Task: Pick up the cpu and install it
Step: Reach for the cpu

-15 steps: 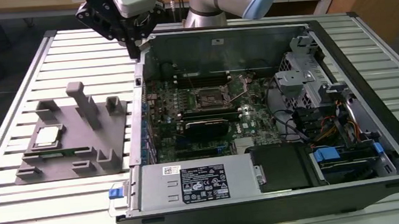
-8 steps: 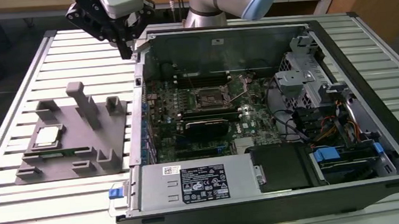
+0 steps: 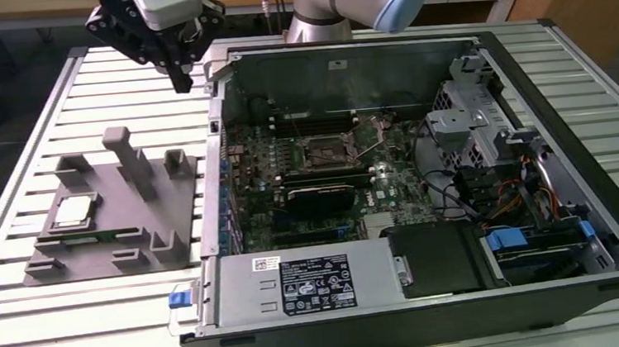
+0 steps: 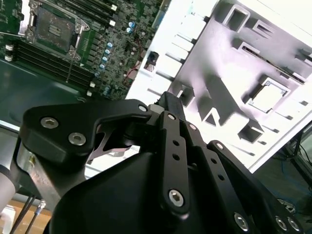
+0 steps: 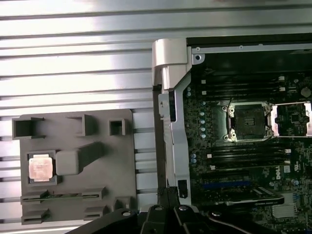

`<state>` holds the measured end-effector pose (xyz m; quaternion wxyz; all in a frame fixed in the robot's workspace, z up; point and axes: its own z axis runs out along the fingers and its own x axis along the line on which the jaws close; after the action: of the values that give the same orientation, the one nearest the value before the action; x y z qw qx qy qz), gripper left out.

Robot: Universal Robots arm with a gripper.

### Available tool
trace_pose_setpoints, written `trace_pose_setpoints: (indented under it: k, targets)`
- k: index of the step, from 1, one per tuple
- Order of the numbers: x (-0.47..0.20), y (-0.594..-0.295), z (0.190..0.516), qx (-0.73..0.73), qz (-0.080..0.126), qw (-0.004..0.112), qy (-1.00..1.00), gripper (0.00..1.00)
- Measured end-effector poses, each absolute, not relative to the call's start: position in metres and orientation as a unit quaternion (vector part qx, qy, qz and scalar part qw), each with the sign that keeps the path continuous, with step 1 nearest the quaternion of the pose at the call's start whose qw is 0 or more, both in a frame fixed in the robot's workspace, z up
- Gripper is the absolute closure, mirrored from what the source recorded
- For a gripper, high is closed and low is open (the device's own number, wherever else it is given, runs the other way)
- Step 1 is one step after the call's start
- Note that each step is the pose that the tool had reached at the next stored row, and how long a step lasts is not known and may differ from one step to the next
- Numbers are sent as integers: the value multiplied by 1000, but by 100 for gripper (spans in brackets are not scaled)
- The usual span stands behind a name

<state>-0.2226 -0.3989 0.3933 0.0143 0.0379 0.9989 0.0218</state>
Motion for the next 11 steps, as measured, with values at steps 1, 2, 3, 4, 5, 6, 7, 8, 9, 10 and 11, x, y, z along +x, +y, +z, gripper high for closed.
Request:
trace_pose_setpoints:
  k: [1, 2, 3, 4, 5, 6, 7, 8, 9, 10, 11]
  targets:
    - [-224, -399, 393, 38, 22, 14, 999, 89]
    - [-226, -399, 393, 38, 22, 14, 999, 89]
    - [-228, -399, 393, 38, 22, 14, 999, 89]
    - [-230, -399, 393, 38, 22, 14, 999, 89]
    - [-232, -399, 393, 38, 22, 14, 999, 89]
    - [-234, -399, 393, 38, 22, 14, 999, 89]
    - [-235, -399, 393, 38, 22, 14, 999, 89]
    - [-237, -399, 393, 38, 22, 14, 999, 89]
    - [-238, -399, 393, 38, 22, 15, 999, 89]
    - [-240, -399, 393, 38, 22, 15, 999, 89]
    - [-242, -399, 393, 38, 22, 15, 999, 89]
